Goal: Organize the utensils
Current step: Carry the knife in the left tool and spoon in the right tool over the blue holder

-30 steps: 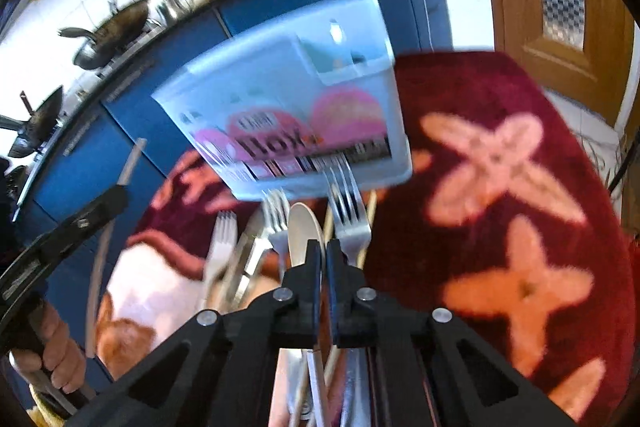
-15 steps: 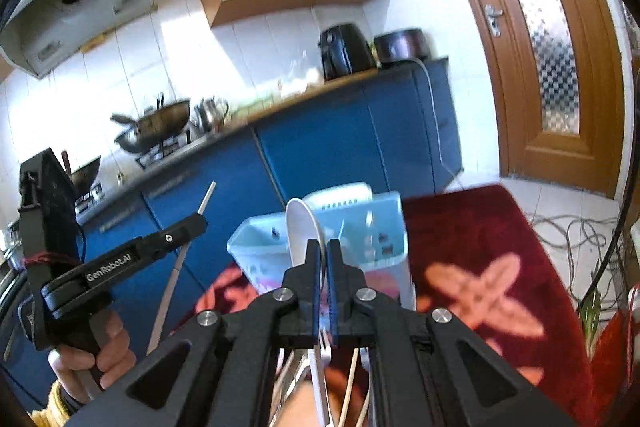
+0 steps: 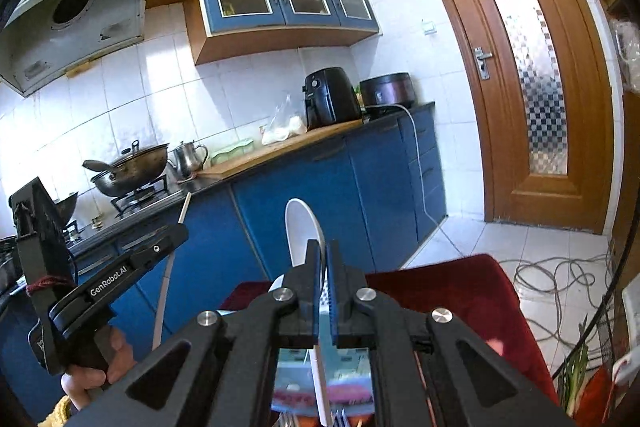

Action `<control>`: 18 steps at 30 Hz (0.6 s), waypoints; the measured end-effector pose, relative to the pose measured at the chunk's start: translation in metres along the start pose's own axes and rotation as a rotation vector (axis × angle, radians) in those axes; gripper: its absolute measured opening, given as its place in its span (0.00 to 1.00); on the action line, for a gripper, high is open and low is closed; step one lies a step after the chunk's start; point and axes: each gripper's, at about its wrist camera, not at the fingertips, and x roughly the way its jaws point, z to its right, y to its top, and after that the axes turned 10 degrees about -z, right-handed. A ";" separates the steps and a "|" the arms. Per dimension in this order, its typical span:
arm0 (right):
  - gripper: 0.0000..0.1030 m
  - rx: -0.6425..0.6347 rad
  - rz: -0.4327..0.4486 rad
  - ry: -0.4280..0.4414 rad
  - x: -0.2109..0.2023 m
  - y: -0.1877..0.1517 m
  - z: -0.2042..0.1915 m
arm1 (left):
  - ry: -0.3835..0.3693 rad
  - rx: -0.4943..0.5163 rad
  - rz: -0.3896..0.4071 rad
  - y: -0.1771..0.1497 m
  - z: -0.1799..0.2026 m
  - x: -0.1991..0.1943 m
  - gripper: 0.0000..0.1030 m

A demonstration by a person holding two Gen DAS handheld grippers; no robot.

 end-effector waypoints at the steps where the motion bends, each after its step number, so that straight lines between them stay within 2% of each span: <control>1: 0.04 -0.001 0.003 -0.002 0.005 0.002 0.001 | -0.001 -0.007 0.005 0.002 -0.003 0.005 0.04; 10: 0.04 -0.032 0.051 -0.033 0.041 0.011 0.006 | -0.014 -0.082 0.049 0.011 -0.028 0.047 0.04; 18: 0.05 -0.087 0.060 -0.059 0.064 -0.001 0.007 | 0.091 -0.051 0.106 -0.008 -0.031 0.064 0.04</control>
